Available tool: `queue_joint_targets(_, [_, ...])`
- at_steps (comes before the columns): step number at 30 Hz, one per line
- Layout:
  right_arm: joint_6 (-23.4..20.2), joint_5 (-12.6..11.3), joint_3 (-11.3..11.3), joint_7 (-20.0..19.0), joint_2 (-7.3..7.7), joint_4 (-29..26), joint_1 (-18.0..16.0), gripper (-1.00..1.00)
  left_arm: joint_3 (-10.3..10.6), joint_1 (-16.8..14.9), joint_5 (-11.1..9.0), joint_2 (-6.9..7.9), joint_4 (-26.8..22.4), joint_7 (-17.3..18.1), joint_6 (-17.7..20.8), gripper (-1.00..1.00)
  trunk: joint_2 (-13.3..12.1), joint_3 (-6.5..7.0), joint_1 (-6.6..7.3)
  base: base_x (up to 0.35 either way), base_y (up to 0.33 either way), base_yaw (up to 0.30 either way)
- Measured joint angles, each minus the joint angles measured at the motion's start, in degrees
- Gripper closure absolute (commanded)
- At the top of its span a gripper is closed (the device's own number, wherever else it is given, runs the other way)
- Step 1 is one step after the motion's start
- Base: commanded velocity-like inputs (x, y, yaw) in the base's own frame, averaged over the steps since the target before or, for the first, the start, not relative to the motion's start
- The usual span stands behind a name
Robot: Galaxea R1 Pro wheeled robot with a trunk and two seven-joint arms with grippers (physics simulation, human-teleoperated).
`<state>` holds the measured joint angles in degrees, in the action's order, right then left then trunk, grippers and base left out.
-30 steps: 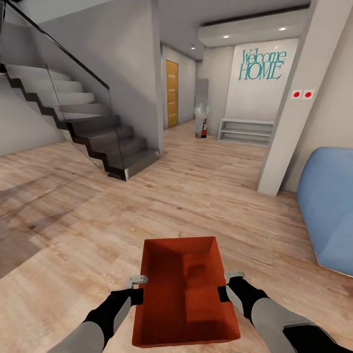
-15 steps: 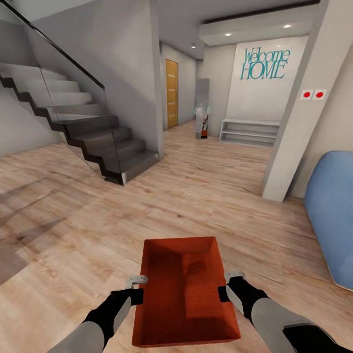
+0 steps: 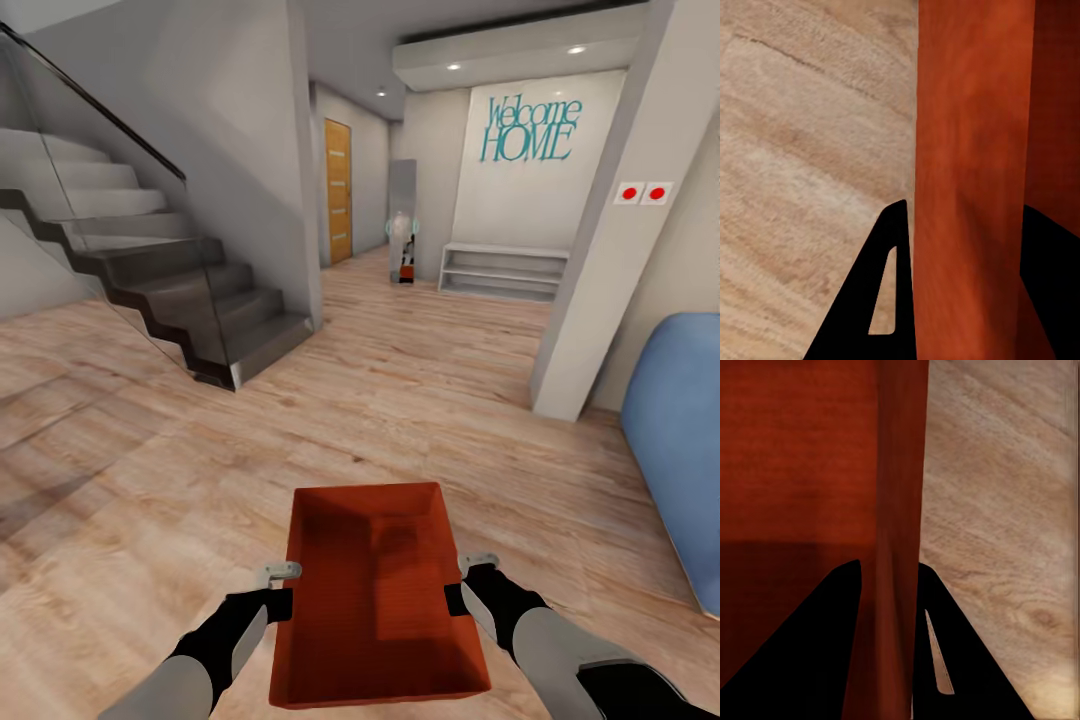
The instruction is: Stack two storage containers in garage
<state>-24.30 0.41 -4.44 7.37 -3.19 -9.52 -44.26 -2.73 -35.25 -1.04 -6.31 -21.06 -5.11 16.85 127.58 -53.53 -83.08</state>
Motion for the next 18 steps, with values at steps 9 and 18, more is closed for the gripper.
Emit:
queue_joint_targets(9, [0.00,-0.02,0.00,0.00,0.00,0.00,0.00,1.00,0.00,0.00,-0.01,0.00,0.00,0.00,0.00,1.00,0.00,0.00,0.00,0.348,0.000,-0.025])
queue_joint_targets(18, [0.01,-0.04,-0.04,0.01,0.00,0.01,0.00,1.00,0.00,0.02,0.00,0.00,-0.01,0.00,0.00,1.00,0.00,0.00,0.00,0.348,0.000,-0.125])
